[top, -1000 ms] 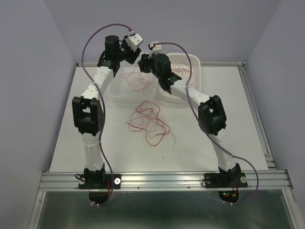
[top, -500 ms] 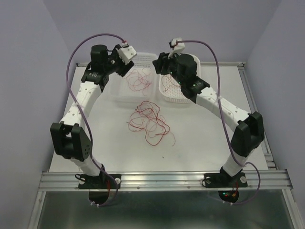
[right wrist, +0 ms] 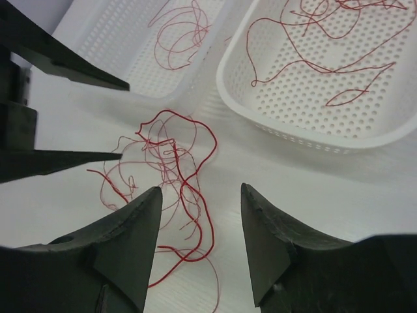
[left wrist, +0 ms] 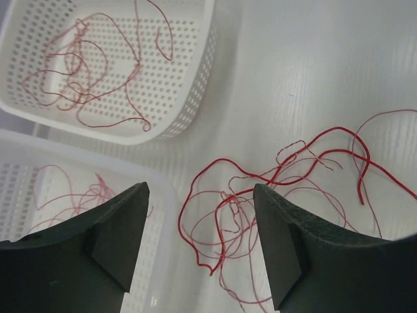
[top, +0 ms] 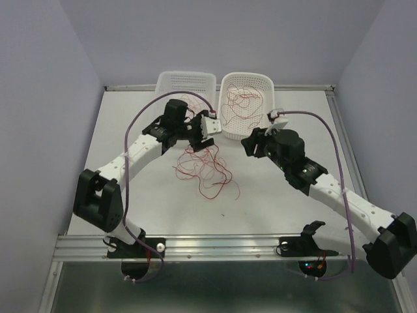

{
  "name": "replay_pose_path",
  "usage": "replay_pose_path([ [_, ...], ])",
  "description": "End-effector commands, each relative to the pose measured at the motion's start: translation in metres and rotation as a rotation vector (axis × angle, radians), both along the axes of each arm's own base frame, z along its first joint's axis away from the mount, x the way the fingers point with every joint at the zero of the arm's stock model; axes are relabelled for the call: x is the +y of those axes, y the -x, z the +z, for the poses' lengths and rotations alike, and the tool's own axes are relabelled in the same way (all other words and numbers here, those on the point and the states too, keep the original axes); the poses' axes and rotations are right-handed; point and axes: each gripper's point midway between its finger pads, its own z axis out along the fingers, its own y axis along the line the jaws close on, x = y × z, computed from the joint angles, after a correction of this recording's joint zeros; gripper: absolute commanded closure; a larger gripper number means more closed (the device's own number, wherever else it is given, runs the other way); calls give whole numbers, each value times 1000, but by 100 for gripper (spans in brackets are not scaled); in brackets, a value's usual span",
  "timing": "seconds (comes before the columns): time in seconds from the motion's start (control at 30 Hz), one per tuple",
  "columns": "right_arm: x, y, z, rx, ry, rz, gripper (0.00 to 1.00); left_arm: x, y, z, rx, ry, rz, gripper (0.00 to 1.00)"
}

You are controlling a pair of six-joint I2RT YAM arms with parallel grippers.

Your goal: Untangle the cables

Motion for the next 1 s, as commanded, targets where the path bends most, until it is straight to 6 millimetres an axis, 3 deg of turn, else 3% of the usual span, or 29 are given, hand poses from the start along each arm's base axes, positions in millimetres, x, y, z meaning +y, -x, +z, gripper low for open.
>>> replay_pose_path([
  [0.0, -30, 11, 19, -63, -98, -138, 43, -29, 3, -40, 78, -64, -86, 23],
  [0.03, -40, 16, 21, -76, -114, -165, 43, -36, 3, -59, 122, -89, -94, 23],
  [0.1, -46, 22, 21, -84, -128, -180, 43, -45, -4, -61, 141, -83, -99, 23],
  [0.13, -48, 24, 18, -79, -129, -184, 43, -48, -7, -77, 178, -99, -104, 23],
  [0.23, -53, 28, 16, -81, -131, -197, 43, -56, -11, -90, 223, -115, -123, 24],
  [0.4, -51, 27, 9, -67, -119, -195, 43, -61, -14, -95, 236, -117, -132, 25],
  [0.53, -52, 26, 8, -64, -118, -198, 43, -60, -15, -107, 261, -141, -127, 34],
  [0.97, -51, 27, 11, -70, -122, -193, 43, -58, 17, -120, 349, -197, -215, 32],
])
